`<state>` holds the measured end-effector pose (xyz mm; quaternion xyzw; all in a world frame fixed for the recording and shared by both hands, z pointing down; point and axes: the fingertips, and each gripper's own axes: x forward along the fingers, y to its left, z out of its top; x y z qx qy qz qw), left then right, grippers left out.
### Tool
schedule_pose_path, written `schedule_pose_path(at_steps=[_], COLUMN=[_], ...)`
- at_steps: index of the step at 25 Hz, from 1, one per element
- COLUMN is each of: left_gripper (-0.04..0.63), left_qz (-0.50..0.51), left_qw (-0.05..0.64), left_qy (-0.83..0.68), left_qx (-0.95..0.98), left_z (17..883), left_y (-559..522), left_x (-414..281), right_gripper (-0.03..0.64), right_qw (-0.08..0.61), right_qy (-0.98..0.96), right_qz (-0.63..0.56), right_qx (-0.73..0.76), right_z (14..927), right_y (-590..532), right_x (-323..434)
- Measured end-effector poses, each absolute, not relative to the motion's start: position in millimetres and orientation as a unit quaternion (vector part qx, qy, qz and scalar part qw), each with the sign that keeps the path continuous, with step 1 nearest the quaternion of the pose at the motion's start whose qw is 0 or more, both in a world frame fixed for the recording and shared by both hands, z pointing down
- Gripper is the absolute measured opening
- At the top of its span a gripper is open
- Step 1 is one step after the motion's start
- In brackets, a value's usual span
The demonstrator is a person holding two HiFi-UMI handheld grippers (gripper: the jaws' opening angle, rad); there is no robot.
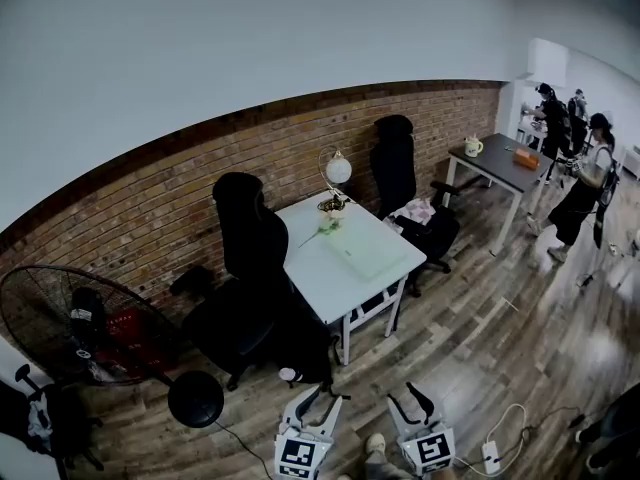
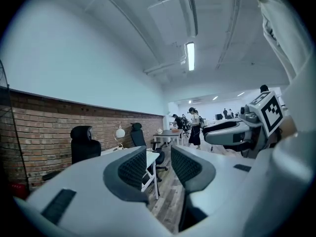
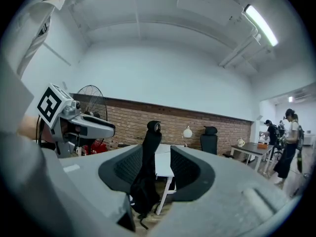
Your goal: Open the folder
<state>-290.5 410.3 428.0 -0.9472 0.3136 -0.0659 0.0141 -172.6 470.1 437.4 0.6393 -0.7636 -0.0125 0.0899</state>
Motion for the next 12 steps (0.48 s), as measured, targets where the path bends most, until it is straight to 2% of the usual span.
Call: schedule_pose_path(at_steps=[7,12], left_gripper=[0.156,0.156], left_qz=[-0.071,-0.071], left_qw=[0.01,0.016], left_qy=[0.31,0.305], left_qx=[-0.948,-0.95], left_z=[435,437], left_y=[389,364], left_x=[-267,-243], right_gripper=[0.172,0.172], right_qw=[0.099,0.083], right_qy=[-0.77,-0.764], right_qz=[-0.035,-0.008], right_qx=[0.629,0.639], right_z=[437,435], right_y=[445,421], right_x=[-156,-134])
